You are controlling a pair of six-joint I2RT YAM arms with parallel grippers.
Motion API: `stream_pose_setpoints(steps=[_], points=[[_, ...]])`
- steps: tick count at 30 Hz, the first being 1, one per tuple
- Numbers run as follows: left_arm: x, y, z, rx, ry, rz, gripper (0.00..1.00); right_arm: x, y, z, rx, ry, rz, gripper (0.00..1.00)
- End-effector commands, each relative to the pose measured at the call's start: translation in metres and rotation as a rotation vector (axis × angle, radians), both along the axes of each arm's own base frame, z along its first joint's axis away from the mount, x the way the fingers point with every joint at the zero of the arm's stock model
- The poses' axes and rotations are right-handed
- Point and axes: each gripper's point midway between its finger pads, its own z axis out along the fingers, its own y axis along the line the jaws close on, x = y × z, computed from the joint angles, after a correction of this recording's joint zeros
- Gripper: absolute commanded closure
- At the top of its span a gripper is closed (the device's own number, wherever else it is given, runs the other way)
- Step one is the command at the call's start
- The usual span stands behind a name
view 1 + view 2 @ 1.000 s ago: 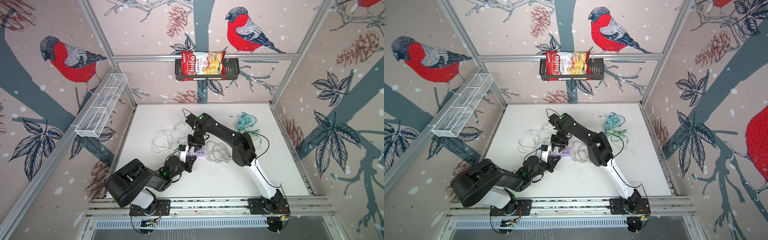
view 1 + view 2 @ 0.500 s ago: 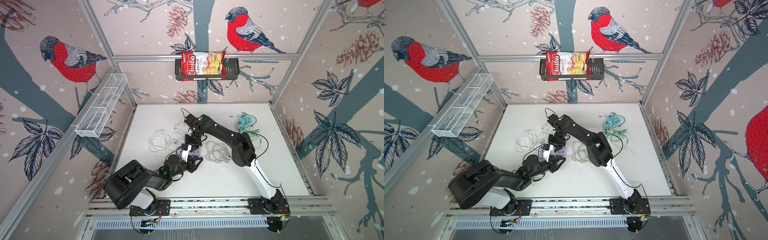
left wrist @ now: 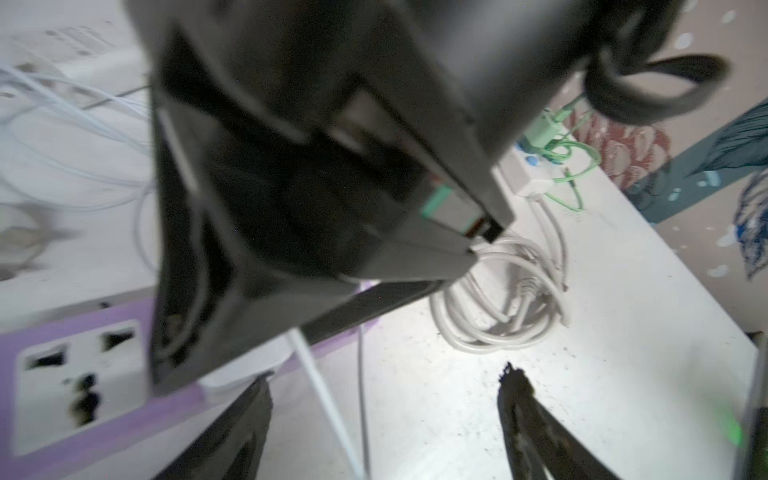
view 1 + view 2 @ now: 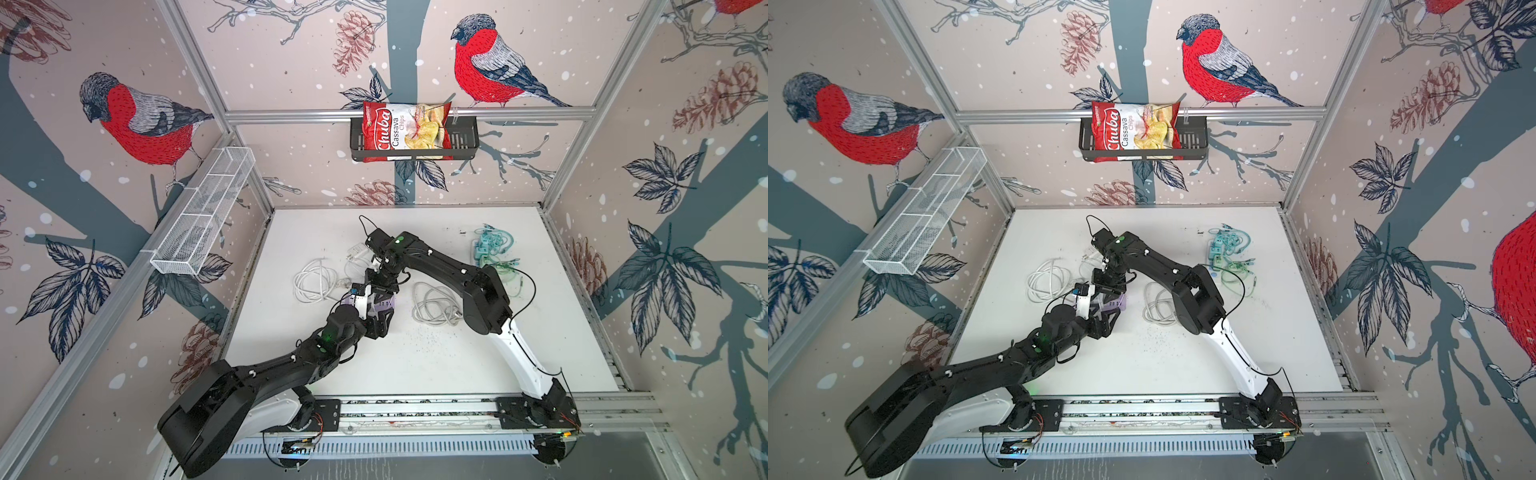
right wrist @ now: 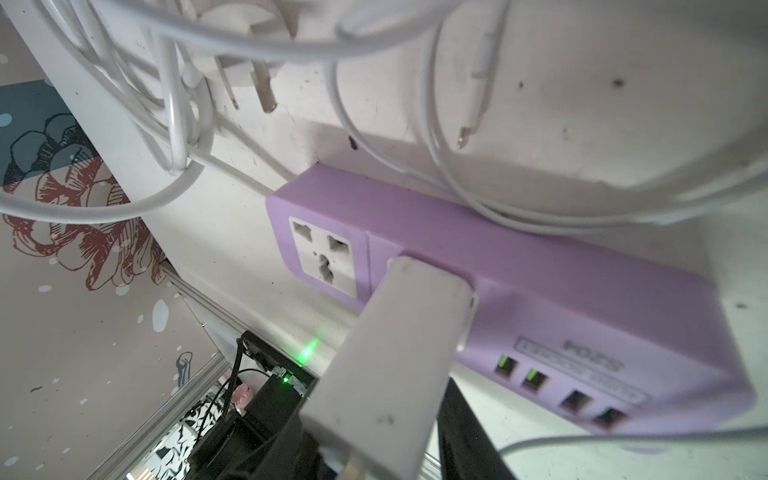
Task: Insert the plug
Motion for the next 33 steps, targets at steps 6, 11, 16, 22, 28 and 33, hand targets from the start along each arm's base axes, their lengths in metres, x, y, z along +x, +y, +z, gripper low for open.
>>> stream_pose_setpoints(steps=[6,11,16,22,28,33], points=[[-0.002,0.026,-0.007,0.090,0.026,0.073,0.08,0.060,-0.026,-0.021,-0.196,-0.342,-0.031,0.67],[0.000,0.034,-0.005,0.087,0.051,0.123,0.03,0.057,-0.028,-0.006,-0.184,-0.369,-0.029,0.62],[-0.001,0.039,0.001,0.076,0.044,0.143,0.03,0.046,-0.019,-0.003,-0.158,-0.360,0.001,0.57],[0.005,0.058,0.010,0.091,0.070,0.244,0.03,0.036,-0.017,0.000,-0.155,-0.353,0.018,0.51],[0.015,0.081,0.016,0.089,0.067,0.338,0.02,0.034,-0.018,0.014,-0.138,-0.378,0.014,0.46],[0.030,0.101,0.023,0.108,0.065,0.410,0.02,0.031,-0.032,0.009,-0.161,-0.371,0.002,0.43]])
